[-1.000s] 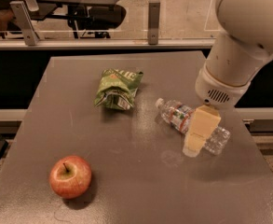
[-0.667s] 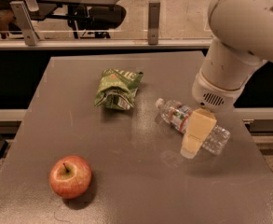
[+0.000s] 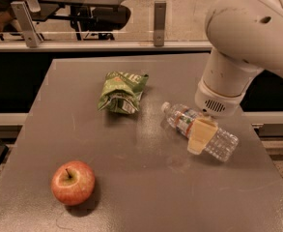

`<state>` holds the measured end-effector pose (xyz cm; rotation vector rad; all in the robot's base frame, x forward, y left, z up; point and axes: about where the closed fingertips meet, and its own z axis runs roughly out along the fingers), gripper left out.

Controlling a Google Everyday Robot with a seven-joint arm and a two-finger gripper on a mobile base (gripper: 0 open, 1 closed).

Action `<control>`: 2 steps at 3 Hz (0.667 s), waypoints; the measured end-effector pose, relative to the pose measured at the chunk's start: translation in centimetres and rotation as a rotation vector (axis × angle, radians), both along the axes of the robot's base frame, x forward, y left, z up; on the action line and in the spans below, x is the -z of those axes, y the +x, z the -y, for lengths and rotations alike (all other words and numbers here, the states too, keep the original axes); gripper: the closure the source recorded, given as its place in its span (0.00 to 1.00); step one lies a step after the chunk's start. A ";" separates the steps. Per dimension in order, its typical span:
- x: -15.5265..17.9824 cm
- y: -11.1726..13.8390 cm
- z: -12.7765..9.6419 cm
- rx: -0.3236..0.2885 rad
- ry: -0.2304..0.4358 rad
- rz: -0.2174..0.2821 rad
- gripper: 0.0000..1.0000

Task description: Pick water bottle

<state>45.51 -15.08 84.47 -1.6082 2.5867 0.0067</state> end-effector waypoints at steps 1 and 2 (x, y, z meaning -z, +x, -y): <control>0.2 0.1 0.0 0.000 0.000 -0.010 0.58; -1.3 0.0 -0.7 -0.028 0.021 -0.001 0.82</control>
Offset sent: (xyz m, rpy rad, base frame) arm -0.0018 0.0157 0.0347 0.0514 -0.0078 0.0671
